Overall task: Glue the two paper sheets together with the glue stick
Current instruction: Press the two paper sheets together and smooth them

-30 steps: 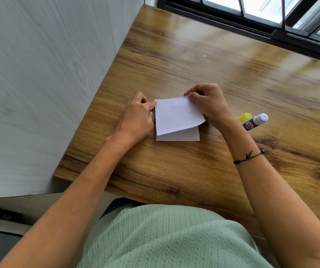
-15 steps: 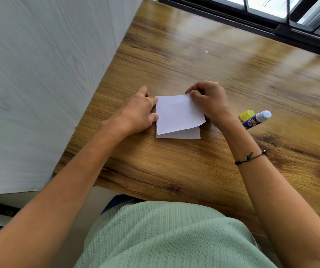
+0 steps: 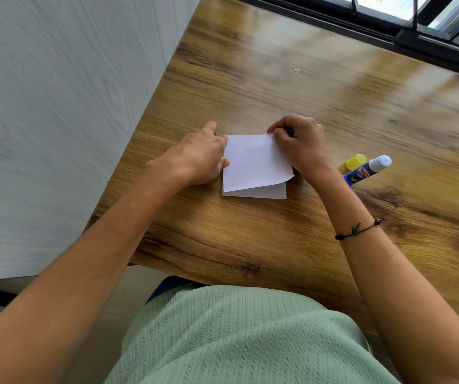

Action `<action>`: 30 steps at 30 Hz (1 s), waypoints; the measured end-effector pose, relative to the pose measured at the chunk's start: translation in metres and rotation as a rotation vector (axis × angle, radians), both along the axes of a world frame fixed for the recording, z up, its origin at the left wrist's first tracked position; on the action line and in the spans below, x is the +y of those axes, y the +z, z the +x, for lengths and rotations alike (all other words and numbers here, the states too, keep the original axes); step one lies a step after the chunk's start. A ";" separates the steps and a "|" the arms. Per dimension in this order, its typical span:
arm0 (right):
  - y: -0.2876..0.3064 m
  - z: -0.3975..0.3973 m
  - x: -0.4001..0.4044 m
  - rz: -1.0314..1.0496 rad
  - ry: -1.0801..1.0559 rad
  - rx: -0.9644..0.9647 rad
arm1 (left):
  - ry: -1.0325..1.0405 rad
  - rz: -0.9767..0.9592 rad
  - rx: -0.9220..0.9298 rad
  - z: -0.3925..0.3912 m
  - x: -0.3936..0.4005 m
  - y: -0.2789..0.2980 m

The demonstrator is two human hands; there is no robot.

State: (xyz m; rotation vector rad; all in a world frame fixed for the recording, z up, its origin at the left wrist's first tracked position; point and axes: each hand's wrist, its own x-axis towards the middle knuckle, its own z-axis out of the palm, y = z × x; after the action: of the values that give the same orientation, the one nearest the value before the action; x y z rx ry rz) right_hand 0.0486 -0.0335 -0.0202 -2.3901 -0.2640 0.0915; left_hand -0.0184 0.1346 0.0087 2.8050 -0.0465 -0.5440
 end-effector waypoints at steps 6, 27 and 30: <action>-0.002 -0.003 0.002 -0.052 -0.011 -0.040 | -0.017 -0.002 -0.001 0.000 0.002 -0.002; 0.004 -0.013 0.014 -0.132 -0.132 -0.038 | -0.098 0.022 0.029 -0.003 0.009 -0.002; 0.006 -0.013 0.015 -0.137 -0.147 -0.017 | -0.089 0.021 0.032 -0.003 0.008 -0.002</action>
State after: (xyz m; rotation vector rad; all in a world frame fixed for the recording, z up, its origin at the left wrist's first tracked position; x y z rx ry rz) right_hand 0.0352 -0.0182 -0.0140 -2.5386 -0.0916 0.0220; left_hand -0.0213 0.1429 0.0064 2.8243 -0.1611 -0.6139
